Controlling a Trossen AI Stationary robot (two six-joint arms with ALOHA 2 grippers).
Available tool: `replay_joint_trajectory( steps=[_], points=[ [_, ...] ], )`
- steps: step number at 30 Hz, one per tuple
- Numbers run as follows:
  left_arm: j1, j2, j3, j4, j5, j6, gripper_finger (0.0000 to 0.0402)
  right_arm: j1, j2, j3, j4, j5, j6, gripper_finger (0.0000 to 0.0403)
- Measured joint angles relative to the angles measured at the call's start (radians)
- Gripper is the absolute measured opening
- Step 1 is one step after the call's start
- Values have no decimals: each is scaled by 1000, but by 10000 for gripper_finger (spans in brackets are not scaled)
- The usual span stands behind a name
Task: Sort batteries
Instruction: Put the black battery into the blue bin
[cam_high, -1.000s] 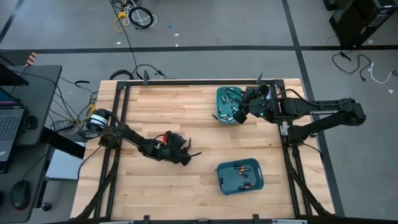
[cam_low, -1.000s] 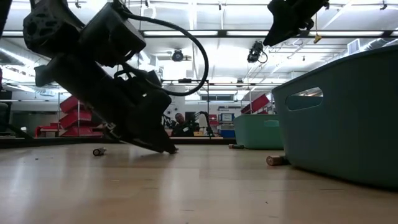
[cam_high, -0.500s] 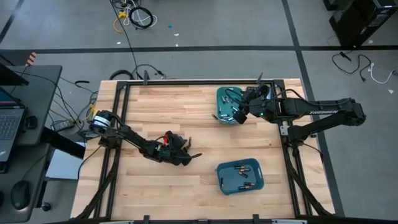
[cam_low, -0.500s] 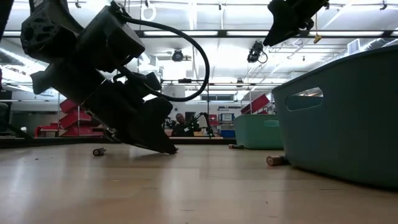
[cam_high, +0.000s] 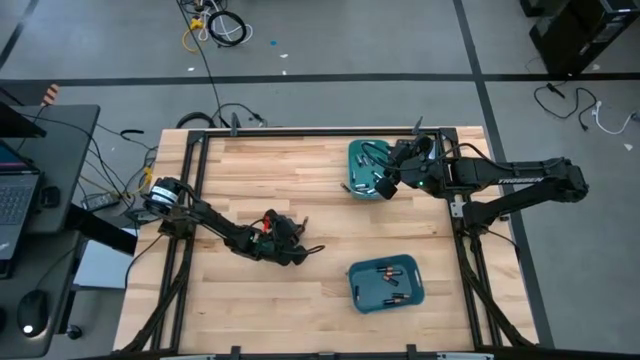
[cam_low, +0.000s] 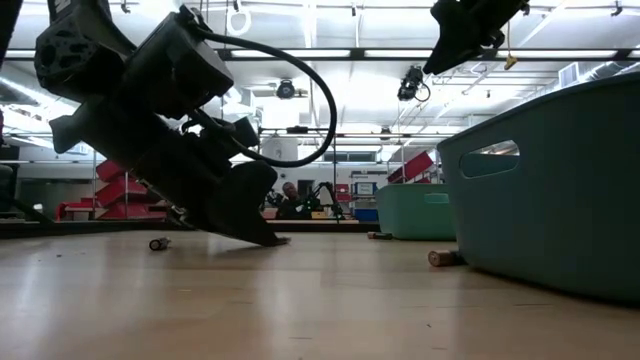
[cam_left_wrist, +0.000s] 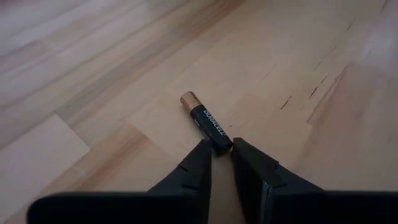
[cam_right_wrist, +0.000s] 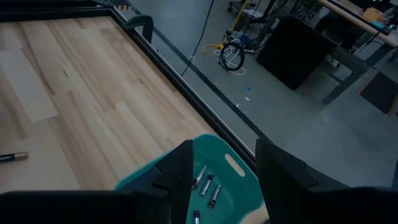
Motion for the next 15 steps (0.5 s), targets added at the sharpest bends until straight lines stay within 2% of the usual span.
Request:
replay_joint_trajectory(
  steps=[9, 15],
  points=[
    [1, 0, 0, -12, -7, 0, 19, 0, 0, 0, -4, 0, 0, 158],
    [3, -14, -2, -17, 42, -4, 35, 0, 0, 0, -5, 0, -3, 158]
  ],
)
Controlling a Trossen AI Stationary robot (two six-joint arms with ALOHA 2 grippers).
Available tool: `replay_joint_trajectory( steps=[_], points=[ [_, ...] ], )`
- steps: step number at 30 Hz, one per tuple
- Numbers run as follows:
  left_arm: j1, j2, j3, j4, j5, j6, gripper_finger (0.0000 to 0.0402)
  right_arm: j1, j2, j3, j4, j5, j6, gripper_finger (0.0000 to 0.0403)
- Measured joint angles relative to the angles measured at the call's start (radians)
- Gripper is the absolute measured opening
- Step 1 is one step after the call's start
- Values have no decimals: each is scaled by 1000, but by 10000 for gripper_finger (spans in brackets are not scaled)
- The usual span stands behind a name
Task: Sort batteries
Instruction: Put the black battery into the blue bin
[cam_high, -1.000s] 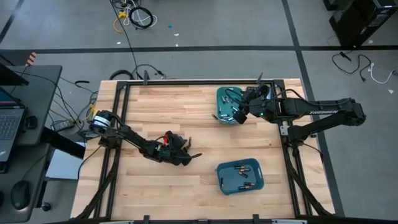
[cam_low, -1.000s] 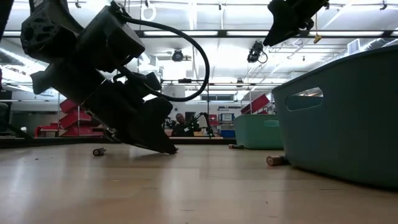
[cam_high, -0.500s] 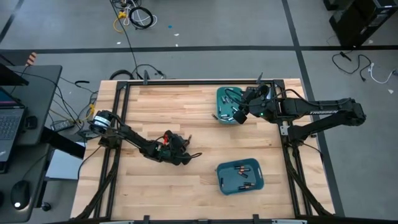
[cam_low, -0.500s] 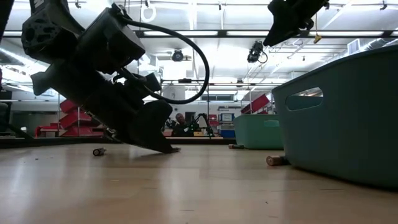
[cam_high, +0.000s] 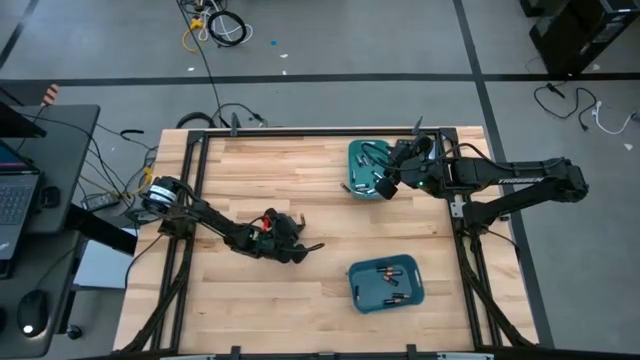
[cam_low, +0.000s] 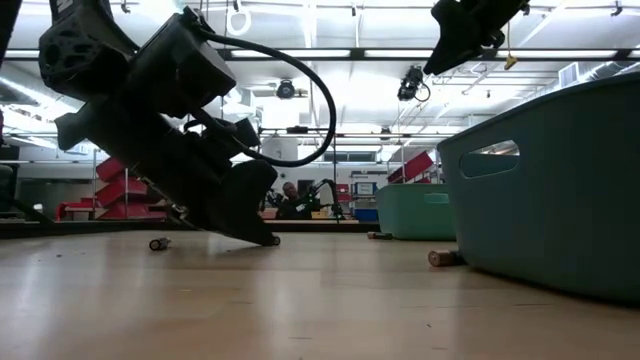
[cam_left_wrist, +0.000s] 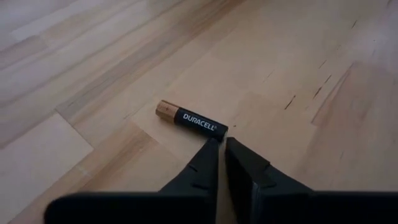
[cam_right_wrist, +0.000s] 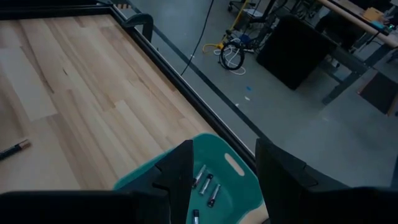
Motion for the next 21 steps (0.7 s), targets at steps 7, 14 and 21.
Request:
replay_joint_trajectory(
  steps=[7, 14, 21],
  points=[
    [0, -1, 0, 13, 29, -53, 110, 0, 0, 0, -1, 0, -3, 158],
    [-5, -1, 1, 38, 41, -112, 179, 0, 0, 0, -6, 0, -4, 158],
    [-6, 4, -2, 95, -21, -240, 198, 0, 0, 0, -9, 0, -5, 158]
  ],
)
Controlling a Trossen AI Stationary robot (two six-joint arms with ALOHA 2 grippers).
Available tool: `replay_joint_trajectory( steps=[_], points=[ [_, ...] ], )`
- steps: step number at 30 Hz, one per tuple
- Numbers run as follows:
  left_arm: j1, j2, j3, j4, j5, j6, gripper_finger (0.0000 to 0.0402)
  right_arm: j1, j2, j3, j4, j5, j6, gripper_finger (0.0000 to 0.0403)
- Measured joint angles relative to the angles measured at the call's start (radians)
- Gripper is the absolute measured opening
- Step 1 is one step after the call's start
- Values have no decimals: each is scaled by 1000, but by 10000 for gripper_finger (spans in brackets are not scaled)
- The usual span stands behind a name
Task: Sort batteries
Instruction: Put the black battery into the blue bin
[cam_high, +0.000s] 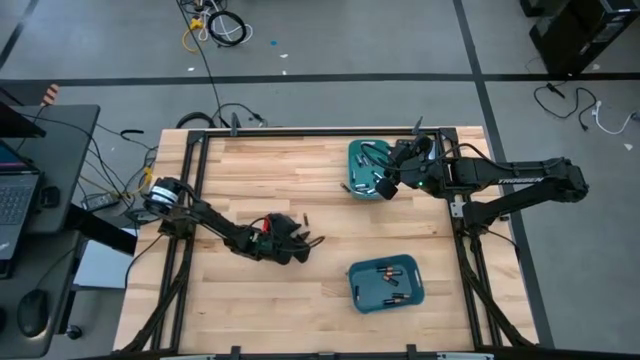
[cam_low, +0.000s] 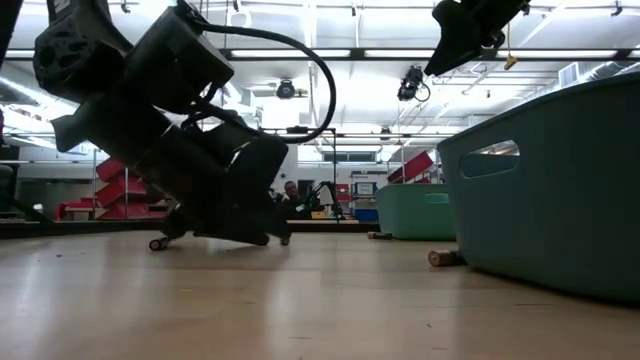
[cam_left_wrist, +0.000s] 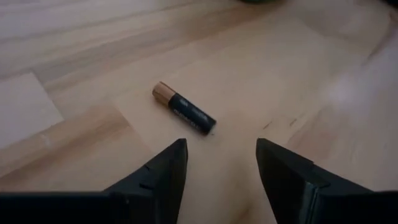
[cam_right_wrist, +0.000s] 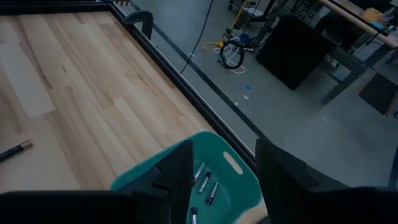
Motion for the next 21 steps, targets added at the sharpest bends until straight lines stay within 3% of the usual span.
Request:
replay_joint_trajectory(
  steps=[7, 12, 21],
  points=[
    [29, 56, 2, 110, -87, -47, 198, 0, 0, 0, -7, 0, 0, 158],
    [43, 62, 14, 36, -108, -112, 198, 0, 0, 0, -11, 0, 0, 158],
    [44, 63, 14, -33, -101, -70, 198, 0, 0, 0, -12, 0, 0, 158]
  ],
)
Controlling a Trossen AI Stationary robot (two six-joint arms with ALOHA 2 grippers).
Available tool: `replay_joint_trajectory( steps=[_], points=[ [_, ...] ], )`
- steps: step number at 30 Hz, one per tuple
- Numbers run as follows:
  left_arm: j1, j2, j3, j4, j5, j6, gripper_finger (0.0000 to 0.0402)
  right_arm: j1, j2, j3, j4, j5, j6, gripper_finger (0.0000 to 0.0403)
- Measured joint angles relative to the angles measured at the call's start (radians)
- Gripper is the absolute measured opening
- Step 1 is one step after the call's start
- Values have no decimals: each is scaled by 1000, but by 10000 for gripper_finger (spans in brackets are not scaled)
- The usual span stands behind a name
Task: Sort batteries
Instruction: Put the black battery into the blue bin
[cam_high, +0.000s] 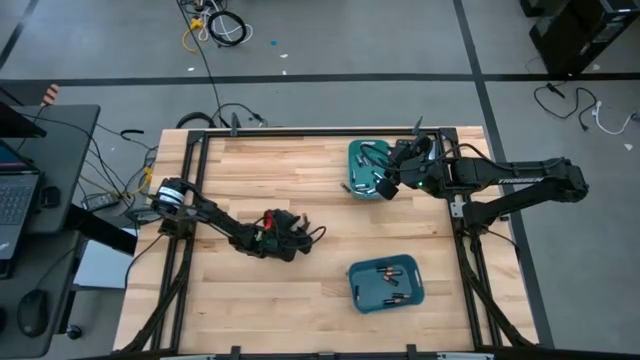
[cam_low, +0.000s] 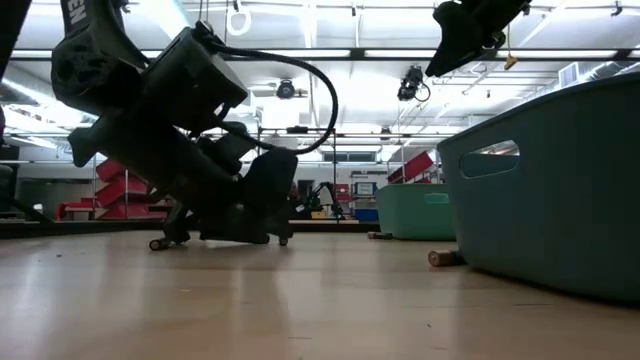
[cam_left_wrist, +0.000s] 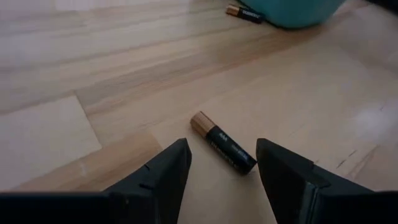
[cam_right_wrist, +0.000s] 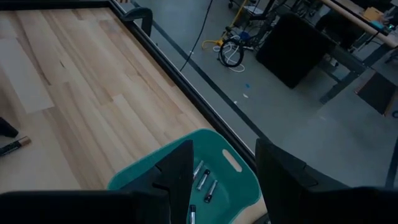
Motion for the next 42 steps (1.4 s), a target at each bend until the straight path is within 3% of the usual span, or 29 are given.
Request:
replay_joint_trajectory(
  steps=[14, 21, 35, 42],
  points=[
    [1, 1, -3, 9, 2, 442, 196, 0, 0, 0, 0, 0, 0, 158],
    [6, 1, -12, 6, -8, 442, 158, 0, 0, 0, -1, 0, 0, 158],
    [8, 0, -13, -56, -17, 255, 31, 0, 0, 0, -12, 0, 0, 158],
    [7, 0, -13, -87, -34, 285, 16, 0, 0, 0, -13, 0, 0, 158]
  ],
)
